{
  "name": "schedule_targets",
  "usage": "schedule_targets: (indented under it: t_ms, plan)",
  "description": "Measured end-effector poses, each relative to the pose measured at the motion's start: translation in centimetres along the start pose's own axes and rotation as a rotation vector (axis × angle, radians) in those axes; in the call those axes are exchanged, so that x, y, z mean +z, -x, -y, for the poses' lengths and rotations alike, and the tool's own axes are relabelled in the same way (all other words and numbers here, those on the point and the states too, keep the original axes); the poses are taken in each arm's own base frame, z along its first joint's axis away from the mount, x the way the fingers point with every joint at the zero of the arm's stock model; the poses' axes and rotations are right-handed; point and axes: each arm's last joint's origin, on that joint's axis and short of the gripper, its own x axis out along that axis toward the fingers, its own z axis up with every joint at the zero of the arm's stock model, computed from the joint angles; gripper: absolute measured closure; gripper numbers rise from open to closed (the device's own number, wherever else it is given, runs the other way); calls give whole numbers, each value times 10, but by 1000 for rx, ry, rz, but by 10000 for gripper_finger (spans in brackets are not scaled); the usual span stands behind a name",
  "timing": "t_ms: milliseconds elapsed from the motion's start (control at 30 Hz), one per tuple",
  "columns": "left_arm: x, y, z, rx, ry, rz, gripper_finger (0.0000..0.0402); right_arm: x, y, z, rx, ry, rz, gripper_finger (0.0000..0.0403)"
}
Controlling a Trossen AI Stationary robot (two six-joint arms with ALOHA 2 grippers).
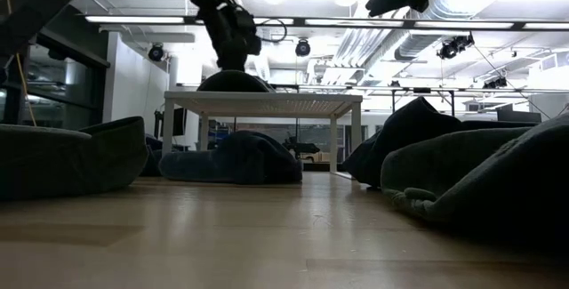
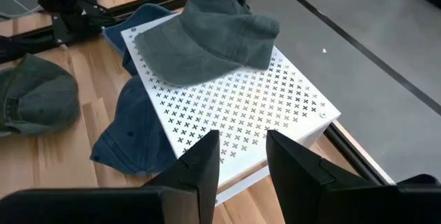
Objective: Pick & Place hat
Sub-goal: Put the top right gray cap on the shelf
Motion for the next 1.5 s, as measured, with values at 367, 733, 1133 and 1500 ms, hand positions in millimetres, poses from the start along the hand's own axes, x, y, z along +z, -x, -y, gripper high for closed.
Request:
schedule_targets:
  t_ms: [367, 733, 1133, 1500]
  plan:
    - [2, -17, -5, -62, -24, 22, 181, 0, 0, 0, 0, -26, 0, 289]
    - [0, -23, -10, -79, -41, 52, 181, 0, 0, 0, -17, -24, 4, 289]
    - [-5, -36, -16, -133, -11, 31, 181, 0, 0, 1, -19, -16, 5, 289]
    - [-7, -43, -16, -157, 9, 14, 200, 0, 0, 0, -18, -15, 4, 289]
